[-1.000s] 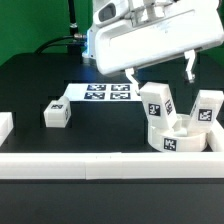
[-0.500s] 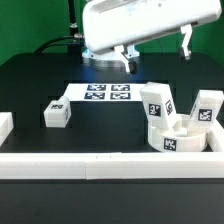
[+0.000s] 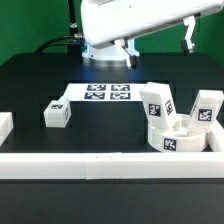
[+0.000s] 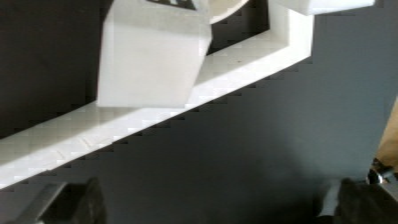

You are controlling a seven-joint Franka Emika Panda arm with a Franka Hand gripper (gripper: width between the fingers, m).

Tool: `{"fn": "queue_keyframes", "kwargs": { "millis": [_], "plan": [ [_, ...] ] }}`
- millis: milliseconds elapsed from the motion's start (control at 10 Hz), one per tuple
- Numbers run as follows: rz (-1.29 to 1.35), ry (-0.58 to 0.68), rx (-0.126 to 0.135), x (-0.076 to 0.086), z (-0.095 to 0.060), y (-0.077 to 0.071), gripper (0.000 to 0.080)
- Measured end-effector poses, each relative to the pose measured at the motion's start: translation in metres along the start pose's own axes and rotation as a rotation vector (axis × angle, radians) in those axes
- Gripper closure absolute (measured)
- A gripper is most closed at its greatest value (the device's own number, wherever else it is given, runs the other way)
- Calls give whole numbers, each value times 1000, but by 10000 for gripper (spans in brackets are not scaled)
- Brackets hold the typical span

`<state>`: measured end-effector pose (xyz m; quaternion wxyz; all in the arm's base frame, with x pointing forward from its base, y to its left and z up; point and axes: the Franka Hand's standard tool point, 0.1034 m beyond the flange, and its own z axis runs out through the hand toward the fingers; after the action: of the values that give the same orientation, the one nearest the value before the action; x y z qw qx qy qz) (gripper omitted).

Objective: Assemble stool

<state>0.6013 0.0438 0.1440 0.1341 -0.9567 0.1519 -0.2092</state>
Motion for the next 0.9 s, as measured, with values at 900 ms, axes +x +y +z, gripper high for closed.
{"fn": "queue_keyframes", "kwargs": {
  "millis": [900],
  "plan": [
    [-288, -474, 77, -1, -1, -5, 151]
  ]
}}
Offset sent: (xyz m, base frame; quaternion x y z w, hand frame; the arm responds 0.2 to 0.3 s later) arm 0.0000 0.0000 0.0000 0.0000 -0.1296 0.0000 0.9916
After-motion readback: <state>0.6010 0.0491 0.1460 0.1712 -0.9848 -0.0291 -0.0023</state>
